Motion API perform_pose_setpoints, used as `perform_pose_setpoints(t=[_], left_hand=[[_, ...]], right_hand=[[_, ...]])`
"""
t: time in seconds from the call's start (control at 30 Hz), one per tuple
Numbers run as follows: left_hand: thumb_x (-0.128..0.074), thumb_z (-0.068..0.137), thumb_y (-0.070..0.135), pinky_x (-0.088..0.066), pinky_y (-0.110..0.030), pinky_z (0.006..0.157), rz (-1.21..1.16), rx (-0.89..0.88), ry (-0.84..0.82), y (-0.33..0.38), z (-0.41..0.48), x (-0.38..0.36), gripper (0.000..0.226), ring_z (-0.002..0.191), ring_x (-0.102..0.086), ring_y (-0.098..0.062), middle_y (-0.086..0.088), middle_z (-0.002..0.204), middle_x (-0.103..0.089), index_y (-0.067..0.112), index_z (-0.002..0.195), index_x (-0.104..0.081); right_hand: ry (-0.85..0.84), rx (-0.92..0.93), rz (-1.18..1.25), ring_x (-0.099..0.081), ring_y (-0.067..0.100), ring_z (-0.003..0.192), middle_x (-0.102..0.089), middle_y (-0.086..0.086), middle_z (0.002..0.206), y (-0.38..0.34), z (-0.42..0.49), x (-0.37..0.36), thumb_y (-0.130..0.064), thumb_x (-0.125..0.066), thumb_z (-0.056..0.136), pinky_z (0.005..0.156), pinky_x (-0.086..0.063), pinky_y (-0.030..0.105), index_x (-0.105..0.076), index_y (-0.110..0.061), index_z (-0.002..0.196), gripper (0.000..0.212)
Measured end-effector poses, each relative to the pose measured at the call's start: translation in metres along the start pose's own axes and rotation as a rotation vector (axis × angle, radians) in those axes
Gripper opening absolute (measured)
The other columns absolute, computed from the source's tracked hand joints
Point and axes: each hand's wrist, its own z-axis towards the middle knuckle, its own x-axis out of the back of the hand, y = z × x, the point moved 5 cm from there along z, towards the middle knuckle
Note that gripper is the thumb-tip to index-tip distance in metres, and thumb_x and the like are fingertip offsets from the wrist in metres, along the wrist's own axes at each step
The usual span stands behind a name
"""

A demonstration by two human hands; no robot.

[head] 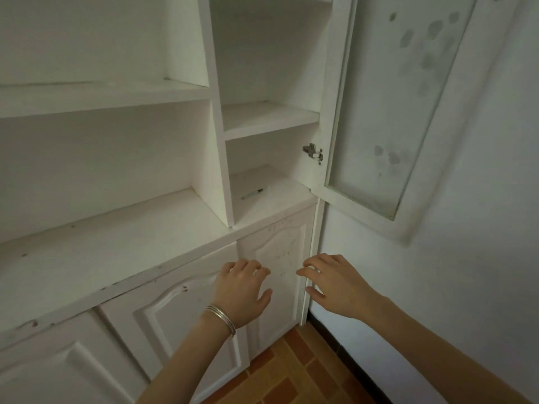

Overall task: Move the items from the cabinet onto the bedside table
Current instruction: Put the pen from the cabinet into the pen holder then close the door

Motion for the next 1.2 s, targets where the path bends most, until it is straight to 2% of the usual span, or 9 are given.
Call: perform_pose_setpoints(t=[0.17,0.4,0.5,0.67,0.73,0.83,0.9,1.07,1.2], left_hand=[[-0.04,0.068,0.047,-0.053,-0.036,0.061,-0.03,0.04,0.019,-0.046,0.072,-0.025,0.043,0.073,-0.065,-0.018,0.005,0.082,-0.068,0.024,0.087,-0.071],[-0.045,0.069,0.042,-0.052,-0.036,0.066,-0.082,0.069,-0.06,-0.086,0.156,-0.063,0.04,0.079,-0.064,-0.018,0.005,0.09,-0.067,0.023,0.096,-0.069],[-0.041,0.064,0.044,-0.052,-0.031,0.059,-0.094,0.064,-0.103,-0.094,0.178,-0.08,0.041,0.071,-0.064,-0.015,0.008,0.082,-0.066,0.027,0.089,-0.069],[-0.039,0.066,0.042,-0.051,-0.029,0.058,-0.062,0.107,-0.053,-0.114,0.223,-0.096,0.042,0.07,-0.064,-0.016,0.006,0.082,-0.067,0.025,0.089,-0.07],[-0.044,0.071,0.039,-0.052,-0.032,0.064,-0.058,0.146,-0.048,-0.119,0.235,-0.104,0.041,0.079,-0.065,-0.02,0.002,0.091,-0.068,0.022,0.097,-0.069],[-0.045,0.086,0.037,-0.039,-0.036,0.091,-0.07,0.225,-0.121,-0.131,0.251,-0.119,0.045,0.114,-0.05,-0.023,0.0,0.126,-0.054,0.022,0.128,-0.05],[-0.041,0.089,0.039,-0.036,-0.034,0.094,-0.073,0.304,-0.094,-0.14,0.263,-0.122,0.047,0.12,-0.043,-0.021,0.002,0.133,-0.048,0.024,0.134,-0.043],[-0.054,0.085,0.029,-0.042,-0.039,0.088,-0.089,0.403,-0.051,-0.147,0.284,-0.131,0.043,0.112,-0.051,-0.028,-0.006,0.124,-0.055,0.017,0.126,-0.052],[-0.077,0.059,0.025,-0.052,-0.035,0.059,-0.067,0.449,-0.057,-0.147,0.284,-0.138,0.042,0.078,-0.064,-0.026,-0.005,0.092,-0.067,0.016,0.098,-0.067]], right_hand=[[-0.078,0.031,0.026,-0.045,0.022,0.119,-0.047,0.004,0.134,0.049,0.084,-0.021,-0.032,-0.042,0.095,0.097,-0.035,0.038,-0.046,-0.019,0.134,0.041],[-0.081,0.019,0.069,-0.046,0.021,0.117,-0.045,0.003,0.135,0.107,0.189,-0.062,-0.026,-0.043,0.095,0.093,-0.034,0.035,-0.044,-0.018,0.134,0.04],[-0.091,0.027,0.073,-0.047,0.021,0.115,-0.045,0.001,0.135,0.127,0.22,-0.083,-0.025,-0.042,0.095,0.091,-0.036,0.034,-0.043,-0.02,0.134,0.04],[-0.095,0.055,0.066,-0.047,0.021,0.114,-0.044,0.001,0.136,0.171,0.283,-0.107,-0.023,-0.043,0.095,0.086,-0.037,0.034,-0.041,-0.019,0.136,0.041],[-0.109,0.079,0.058,-0.047,0.022,0.114,-0.043,0.002,0.137,0.186,0.309,-0.118,-0.021,-0.043,0.095,0.085,-0.038,0.034,-0.04,-0.019,0.137,0.042],[-0.143,0.105,0.029,-0.046,0.024,0.116,-0.041,0.003,0.14,0.203,0.347,-0.133,-0.017,-0.043,0.095,0.087,-0.039,0.036,-0.038,-0.018,0.138,0.043],[-0.159,0.115,-0.001,-0.046,0.025,0.115,-0.041,0.004,0.14,0.214,0.371,-0.141,-0.014,-0.042,0.095,0.087,-0.04,0.036,-0.038,-0.017,0.138,0.044],[-0.211,0.174,-0.038,-0.045,0.026,0.114,-0.043,0.005,0.137,0.225,0.419,-0.167,-0.011,-0.04,0.094,0.084,-0.04,0.035,-0.042,-0.017,0.135,0.041],[-0.227,0.242,-0.064,-0.047,0.027,0.11,-0.049,0.007,0.126,0.217,0.437,-0.185,-0.008,-0.04,0.093,0.078,-0.038,0.035,-0.049,-0.016,0.127,0.037]])
